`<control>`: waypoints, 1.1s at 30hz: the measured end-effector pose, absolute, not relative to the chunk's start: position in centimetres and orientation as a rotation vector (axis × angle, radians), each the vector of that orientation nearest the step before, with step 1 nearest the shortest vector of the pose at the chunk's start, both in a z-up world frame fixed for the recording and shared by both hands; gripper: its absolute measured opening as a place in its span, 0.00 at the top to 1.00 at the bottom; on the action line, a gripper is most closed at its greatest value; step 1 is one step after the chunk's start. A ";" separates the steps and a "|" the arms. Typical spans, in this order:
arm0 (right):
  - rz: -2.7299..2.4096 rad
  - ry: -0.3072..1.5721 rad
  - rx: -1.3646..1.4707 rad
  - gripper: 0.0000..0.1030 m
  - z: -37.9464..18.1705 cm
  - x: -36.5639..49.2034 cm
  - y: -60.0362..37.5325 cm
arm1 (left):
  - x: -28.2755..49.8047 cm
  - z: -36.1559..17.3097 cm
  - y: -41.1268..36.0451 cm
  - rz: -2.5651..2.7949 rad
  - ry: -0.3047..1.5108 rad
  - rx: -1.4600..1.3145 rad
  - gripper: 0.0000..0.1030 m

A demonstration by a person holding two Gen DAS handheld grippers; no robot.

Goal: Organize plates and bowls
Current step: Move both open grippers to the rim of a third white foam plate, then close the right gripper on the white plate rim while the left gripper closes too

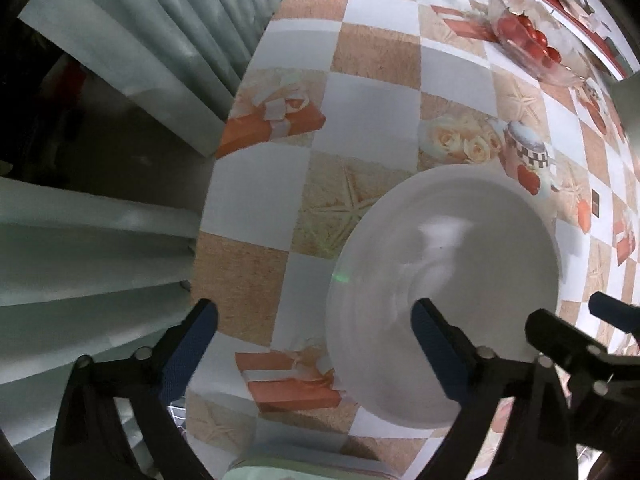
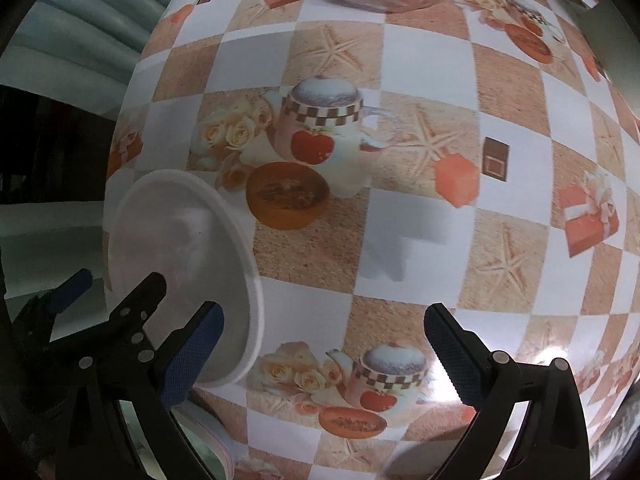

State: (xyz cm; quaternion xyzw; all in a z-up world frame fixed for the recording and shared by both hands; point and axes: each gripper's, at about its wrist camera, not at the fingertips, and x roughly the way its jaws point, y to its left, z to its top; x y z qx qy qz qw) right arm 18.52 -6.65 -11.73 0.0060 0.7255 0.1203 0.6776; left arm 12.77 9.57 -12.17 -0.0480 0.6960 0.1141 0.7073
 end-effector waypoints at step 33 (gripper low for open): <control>0.192 1.742 0.160 0.87 -13.3 15.5 -16.0 | 11.9 -13.8 -3.8 -0.055 1.598 -0.043 0.76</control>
